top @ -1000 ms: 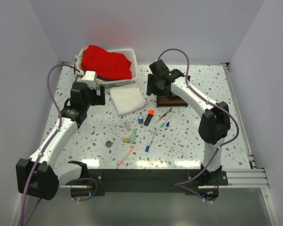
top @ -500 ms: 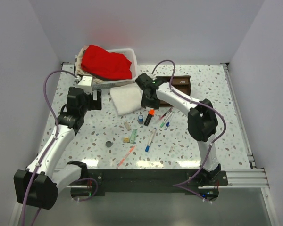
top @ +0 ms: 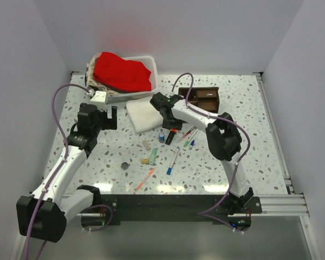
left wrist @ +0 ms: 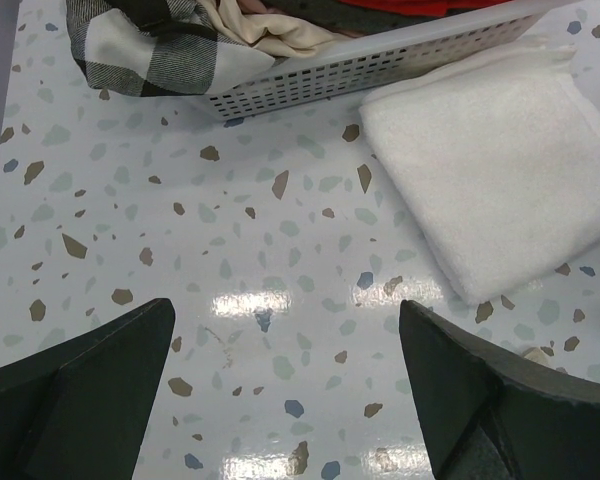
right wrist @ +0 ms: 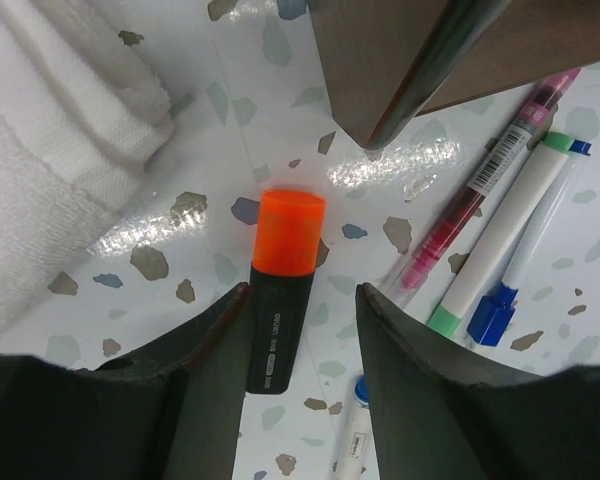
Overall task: Sort the stationery into containers
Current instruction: Pick up the stationery from the center of the board.
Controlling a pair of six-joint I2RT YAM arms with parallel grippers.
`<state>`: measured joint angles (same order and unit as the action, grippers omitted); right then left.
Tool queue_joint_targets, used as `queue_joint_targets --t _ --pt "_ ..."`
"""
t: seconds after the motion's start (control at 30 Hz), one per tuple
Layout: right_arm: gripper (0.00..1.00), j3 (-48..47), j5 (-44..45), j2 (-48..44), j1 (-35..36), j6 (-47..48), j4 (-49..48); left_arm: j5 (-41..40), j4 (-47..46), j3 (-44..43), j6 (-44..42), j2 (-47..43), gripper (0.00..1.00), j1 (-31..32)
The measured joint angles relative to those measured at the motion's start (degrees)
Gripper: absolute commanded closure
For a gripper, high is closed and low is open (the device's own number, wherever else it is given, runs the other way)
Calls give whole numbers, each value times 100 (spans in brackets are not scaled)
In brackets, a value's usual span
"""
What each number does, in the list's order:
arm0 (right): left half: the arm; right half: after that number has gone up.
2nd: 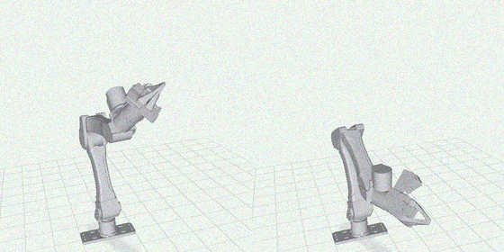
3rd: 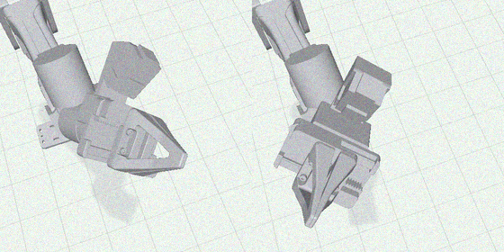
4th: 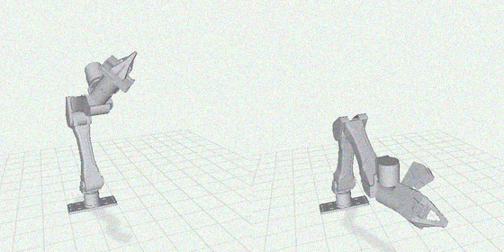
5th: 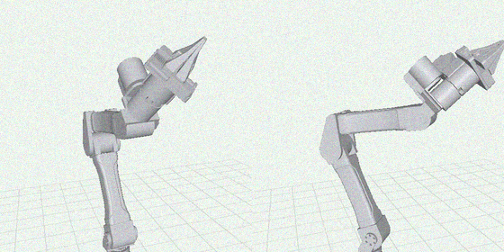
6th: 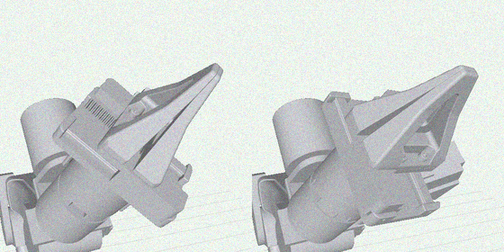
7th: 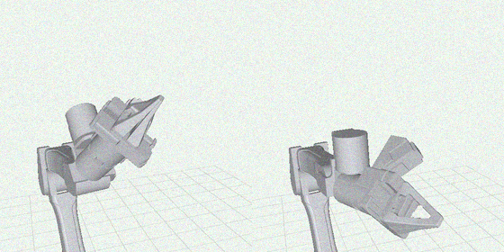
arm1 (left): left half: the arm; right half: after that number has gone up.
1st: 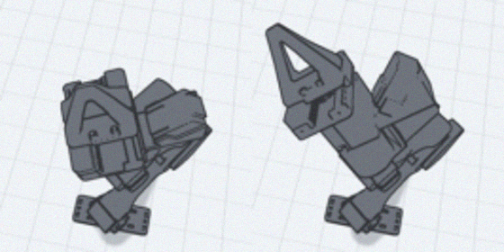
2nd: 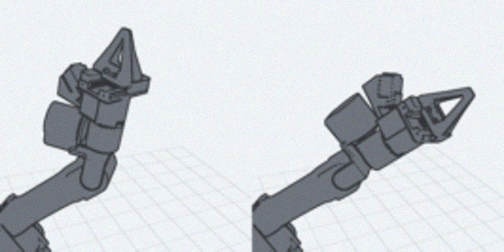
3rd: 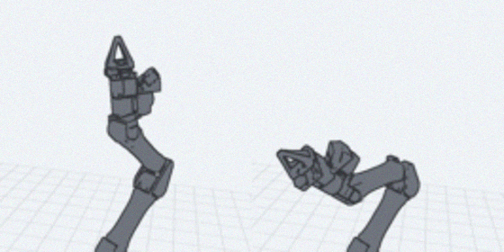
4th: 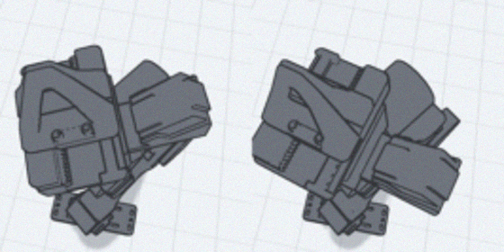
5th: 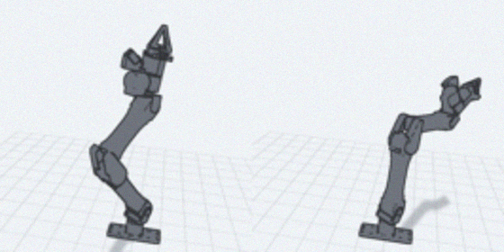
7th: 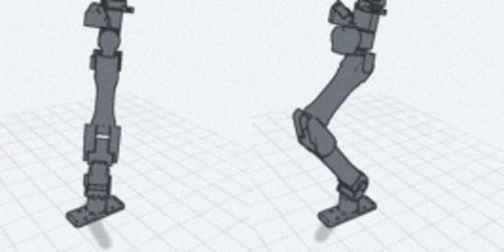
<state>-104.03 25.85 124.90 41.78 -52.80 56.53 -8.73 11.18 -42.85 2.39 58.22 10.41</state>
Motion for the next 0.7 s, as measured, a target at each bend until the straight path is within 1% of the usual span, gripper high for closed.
queue_joint_targets --t 0.37,0.5,0.63,0.7 --pt "55 -177 42 393 39 -37 -81 2 -46 55 0 11 0 0" --pt "62 -162 7 415 39 -37 -90 2 -85 55 0 66 0 0" --pt "62 -111 -24 415 39 -35 -129 11 -87 55 0 116 0 0" --pt "58 -76 -31 415 42 -33 -160 17 -87 55 -2 129 0 0"
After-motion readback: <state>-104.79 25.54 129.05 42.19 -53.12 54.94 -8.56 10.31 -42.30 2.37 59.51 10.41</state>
